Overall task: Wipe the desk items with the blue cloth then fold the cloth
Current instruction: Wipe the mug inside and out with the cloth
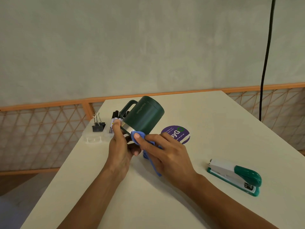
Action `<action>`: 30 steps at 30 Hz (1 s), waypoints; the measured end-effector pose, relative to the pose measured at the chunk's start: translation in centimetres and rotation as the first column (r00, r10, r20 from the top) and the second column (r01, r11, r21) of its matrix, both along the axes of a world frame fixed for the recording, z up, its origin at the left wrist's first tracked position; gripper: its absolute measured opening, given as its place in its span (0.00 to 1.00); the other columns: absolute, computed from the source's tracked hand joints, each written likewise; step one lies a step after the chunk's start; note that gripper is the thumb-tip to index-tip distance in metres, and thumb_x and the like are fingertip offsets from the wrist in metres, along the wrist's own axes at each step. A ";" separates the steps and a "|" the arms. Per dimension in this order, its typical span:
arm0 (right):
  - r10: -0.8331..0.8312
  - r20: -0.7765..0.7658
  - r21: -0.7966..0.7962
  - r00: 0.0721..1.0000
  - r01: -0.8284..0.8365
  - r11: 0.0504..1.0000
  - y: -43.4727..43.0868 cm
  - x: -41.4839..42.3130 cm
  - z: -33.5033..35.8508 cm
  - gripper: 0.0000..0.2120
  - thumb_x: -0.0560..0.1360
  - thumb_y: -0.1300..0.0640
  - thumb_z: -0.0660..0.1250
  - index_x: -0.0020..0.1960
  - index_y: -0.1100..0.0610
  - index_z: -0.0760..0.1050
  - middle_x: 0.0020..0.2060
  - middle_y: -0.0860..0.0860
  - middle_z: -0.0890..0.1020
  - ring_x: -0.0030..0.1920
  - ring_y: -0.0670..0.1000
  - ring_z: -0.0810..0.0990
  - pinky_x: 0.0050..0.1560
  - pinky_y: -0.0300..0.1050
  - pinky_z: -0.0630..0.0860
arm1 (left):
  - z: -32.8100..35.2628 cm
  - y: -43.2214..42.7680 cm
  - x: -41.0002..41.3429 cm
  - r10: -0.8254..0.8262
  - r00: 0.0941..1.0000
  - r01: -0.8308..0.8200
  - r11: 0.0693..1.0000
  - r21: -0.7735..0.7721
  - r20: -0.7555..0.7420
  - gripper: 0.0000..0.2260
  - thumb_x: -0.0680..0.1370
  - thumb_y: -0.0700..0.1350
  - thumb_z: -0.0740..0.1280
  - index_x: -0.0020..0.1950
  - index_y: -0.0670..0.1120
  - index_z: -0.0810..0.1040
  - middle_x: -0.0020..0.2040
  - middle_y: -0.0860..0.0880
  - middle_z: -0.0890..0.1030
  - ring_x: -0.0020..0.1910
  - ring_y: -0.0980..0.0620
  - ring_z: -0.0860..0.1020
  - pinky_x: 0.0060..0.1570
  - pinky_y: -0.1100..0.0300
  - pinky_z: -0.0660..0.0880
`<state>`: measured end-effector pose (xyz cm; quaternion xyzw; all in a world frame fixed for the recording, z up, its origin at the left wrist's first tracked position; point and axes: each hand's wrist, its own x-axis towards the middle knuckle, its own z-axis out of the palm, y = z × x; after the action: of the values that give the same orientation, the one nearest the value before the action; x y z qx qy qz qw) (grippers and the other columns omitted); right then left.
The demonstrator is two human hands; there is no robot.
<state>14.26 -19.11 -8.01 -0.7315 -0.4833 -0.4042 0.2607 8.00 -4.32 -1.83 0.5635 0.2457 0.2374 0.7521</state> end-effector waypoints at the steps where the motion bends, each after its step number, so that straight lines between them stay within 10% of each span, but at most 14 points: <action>1: 0.002 0.016 -0.006 1.000 -0.002 1.000 0.0 0.1 0.0 0.28 0.83 0.54 0.71 0.81 0.47 0.68 0.61 0.47 0.80 0.51 0.49 0.74 0.41 0.45 0.78 | 0.0 0.1 0.0 0.004 1.000 -0.004 1.000 0.001 -0.007 0.32 0.86 0.67 0.53 0.46 0.43 0.83 0.33 0.42 0.81 0.30 0.46 0.72 0.31 0.57 0.68; 7: -0.058 0.064 0.009 0.996 0.058 0.998 -0.7 1.9 0.1 0.30 0.78 0.59 0.75 0.79 0.50 0.73 0.60 0.49 0.82 0.50 0.53 0.78 0.43 0.47 0.79 | 0.1 0.0 0.0 -0.050 0.998 0.053 0.995 -0.079 0.032 0.27 0.86 0.66 0.57 0.47 0.51 0.88 0.41 0.42 0.87 0.46 0.38 0.80 0.53 0.42 0.74; 18: -0.023 -0.217 0.353 0.976 0.100 0.930 -2.6 4.5 1.0 0.23 0.82 0.62 0.71 0.76 0.50 0.77 0.59 0.47 0.84 0.50 0.52 0.82 0.43 0.50 0.79 | -0.8 0.8 0.2 -0.165 0.984 0.157 0.981 0.117 0.071 0.24 0.87 0.65 0.54 0.67 0.48 0.77 0.43 0.41 0.84 0.35 0.42 0.77 0.35 0.52 0.70; 30: 0.028 -0.248 0.328 0.968 0.056 0.943 -2.2 2.9 2.1 0.19 0.85 0.58 0.66 0.75 0.52 0.77 0.57 0.50 0.81 0.46 0.52 0.80 0.42 0.44 0.77 | -0.8 0.8 -0.6 -0.114 0.985 0.040 0.879 0.475 0.128 0.18 0.83 0.63 0.58 0.61 0.50 0.70 0.53 0.40 0.81 0.38 0.48 0.82 0.28 0.63 0.74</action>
<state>17.21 -21.27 -5.92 -0.7253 -0.3664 -0.3868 0.4360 7.36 -3.57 -2.60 0.7187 0.1001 0.3021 0.6182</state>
